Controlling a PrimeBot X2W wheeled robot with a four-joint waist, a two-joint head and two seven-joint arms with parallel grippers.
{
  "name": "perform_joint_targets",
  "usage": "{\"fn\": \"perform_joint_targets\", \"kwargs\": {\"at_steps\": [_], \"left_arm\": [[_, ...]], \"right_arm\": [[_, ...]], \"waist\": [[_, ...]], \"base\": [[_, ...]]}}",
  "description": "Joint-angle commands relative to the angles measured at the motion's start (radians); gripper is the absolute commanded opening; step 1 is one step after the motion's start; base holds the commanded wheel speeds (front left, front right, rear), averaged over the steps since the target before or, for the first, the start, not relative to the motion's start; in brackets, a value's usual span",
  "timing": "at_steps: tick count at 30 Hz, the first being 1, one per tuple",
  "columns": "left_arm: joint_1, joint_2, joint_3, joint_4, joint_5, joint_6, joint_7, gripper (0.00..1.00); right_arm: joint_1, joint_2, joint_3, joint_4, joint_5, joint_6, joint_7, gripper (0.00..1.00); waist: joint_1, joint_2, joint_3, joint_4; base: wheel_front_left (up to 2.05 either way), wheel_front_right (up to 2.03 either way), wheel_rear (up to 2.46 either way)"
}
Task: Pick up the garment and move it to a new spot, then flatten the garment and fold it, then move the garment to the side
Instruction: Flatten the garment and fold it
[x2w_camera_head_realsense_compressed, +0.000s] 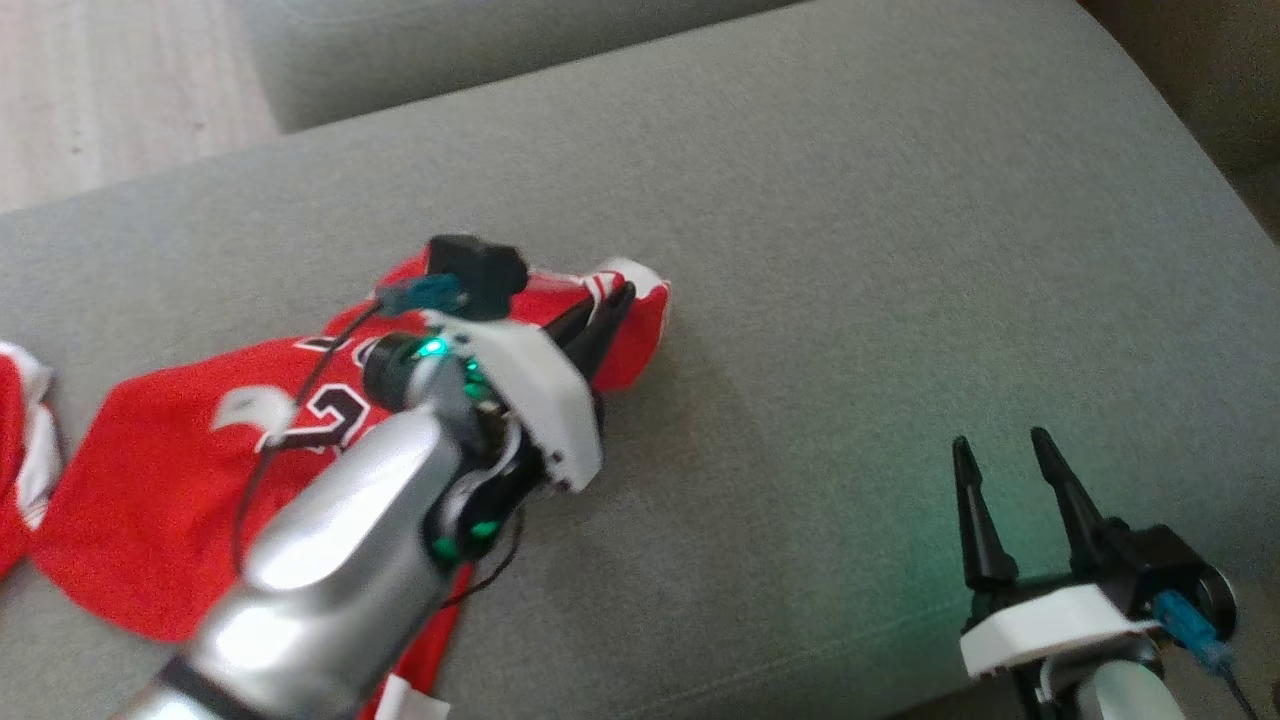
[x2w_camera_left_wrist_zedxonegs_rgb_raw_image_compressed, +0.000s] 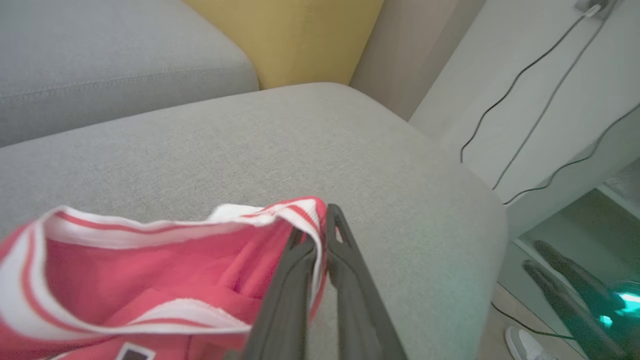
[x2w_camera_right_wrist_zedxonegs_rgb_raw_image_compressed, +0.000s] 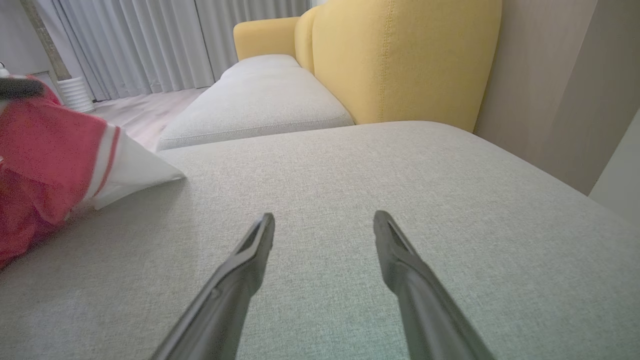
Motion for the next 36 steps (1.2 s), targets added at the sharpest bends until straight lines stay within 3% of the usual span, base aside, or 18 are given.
{"fn": "perform_joint_targets", "kwargs": {"at_steps": [1,7,11,14,19,29,36], "left_arm": [[-0.031,0.061,0.057,-0.069,-0.005,-0.001,0.006,0.00],[0.075,0.247,0.127,-0.474,-0.090,0.023,0.100,0.00],[0.122,0.296,0.176,-0.652,-0.193,0.022,0.142,0.00],[0.124,0.324,0.192,-0.685,-0.222,0.024,0.173,0.00],[0.069,0.297,0.171,-0.603,-0.240,0.004,0.215,0.00],[-0.114,0.151,0.121,-0.248,-0.247,-0.034,0.265,0.00],[-0.280,0.161,0.060,0.061,-0.072,-0.069,0.208,0.00]], "right_arm": [[-0.014,-0.006,0.016,-0.032,-0.008,-0.001,-0.011,1.00],[0.001,-0.006,0.022,-0.033,-0.006,-0.001,-0.011,1.00],[-0.005,-0.006,0.044,-0.029,0.003,-0.001,-0.011,1.00],[-0.019,-0.006,0.062,-0.024,0.007,-0.001,-0.011,1.00],[-0.039,-0.006,0.078,-0.018,0.007,-0.001,-0.011,1.00],[-0.080,-0.006,0.100,-0.021,0.042,-0.001,-0.011,1.00],[-0.106,-0.006,0.139,-0.026,0.097,-0.001,-0.011,1.00]], "waist": [[0.0000,0.0000,-0.021,0.023],[0.0000,0.0000,-0.054,0.066],[0.0000,0.0000,-0.058,0.072],[0.0000,0.0000,-0.054,0.057],[0.0000,0.0000,-0.041,0.000],[0.0000,0.0000,0.051,-0.174],[0.0000,0.0000,0.132,-0.268]], "base": [[0.00,0.00,0.00],[0.00,0.00,0.00],[0.00,0.00,0.00],[0.00,0.00,0.00],[0.00,0.00,0.00],[0.00,0.00,0.00],[0.00,0.00,0.00]]}}
